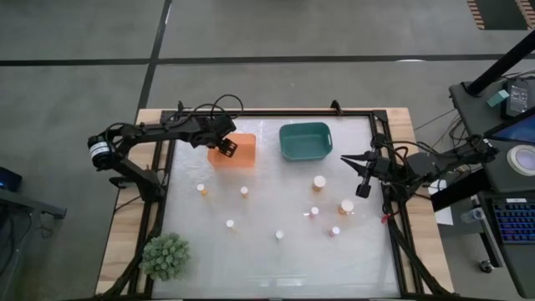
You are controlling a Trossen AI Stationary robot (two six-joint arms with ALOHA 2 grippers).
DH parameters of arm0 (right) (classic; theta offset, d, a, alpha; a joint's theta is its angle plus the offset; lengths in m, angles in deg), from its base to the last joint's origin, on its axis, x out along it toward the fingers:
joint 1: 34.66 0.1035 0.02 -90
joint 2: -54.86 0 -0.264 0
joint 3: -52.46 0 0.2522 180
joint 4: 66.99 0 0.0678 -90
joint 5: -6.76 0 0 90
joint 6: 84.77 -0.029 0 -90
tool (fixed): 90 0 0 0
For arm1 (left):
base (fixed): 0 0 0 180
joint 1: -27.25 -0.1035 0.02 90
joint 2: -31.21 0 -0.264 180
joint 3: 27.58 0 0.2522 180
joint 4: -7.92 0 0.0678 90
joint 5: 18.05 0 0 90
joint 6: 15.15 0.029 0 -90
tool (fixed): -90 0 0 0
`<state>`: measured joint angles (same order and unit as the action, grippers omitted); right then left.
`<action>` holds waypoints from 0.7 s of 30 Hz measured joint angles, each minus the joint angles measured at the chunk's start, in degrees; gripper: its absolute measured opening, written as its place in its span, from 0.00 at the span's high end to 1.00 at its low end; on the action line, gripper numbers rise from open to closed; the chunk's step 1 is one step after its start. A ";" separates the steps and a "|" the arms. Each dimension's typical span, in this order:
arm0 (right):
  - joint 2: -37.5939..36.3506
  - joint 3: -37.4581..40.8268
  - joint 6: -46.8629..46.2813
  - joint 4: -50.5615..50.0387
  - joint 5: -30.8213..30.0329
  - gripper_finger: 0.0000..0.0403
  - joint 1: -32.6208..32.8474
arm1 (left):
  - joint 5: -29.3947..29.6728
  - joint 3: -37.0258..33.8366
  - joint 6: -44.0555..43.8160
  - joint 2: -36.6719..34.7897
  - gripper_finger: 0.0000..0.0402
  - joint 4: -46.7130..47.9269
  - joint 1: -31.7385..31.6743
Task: Pick and place medicine bottles into bin by pill shape (circle, oval)
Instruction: Put the top pink pill bottle into the green bin
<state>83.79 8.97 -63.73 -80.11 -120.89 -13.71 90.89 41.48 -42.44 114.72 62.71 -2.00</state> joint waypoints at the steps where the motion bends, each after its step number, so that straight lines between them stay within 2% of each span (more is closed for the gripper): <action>1: 0.00 0.00 0.00 0.00 0.00 0.96 0.00 | 0.04 0.75 0.73 -0.31 0.38 0.69 0.00; 8: 0.00 0.01 -1.09 0.04 0.01 0.96 0.00 | 0.05 5.53 4.63 -4.65 0.37 1.86 1.14; 14: 0.00 -0.01 -1.67 1.73 0.02 0.96 0.02 | -0.22 4.87 12.40 -10.55 0.37 -9.12 7.57; 21: 0.17 -0.34 -5.98 1.08 0.07 0.96 0.02 | -0.82 1.73 28.32 -14.85 0.37 -22.27 19.34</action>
<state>83.95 8.64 -69.71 -79.03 -120.83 -13.68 90.07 43.20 -14.12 99.87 40.43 17.34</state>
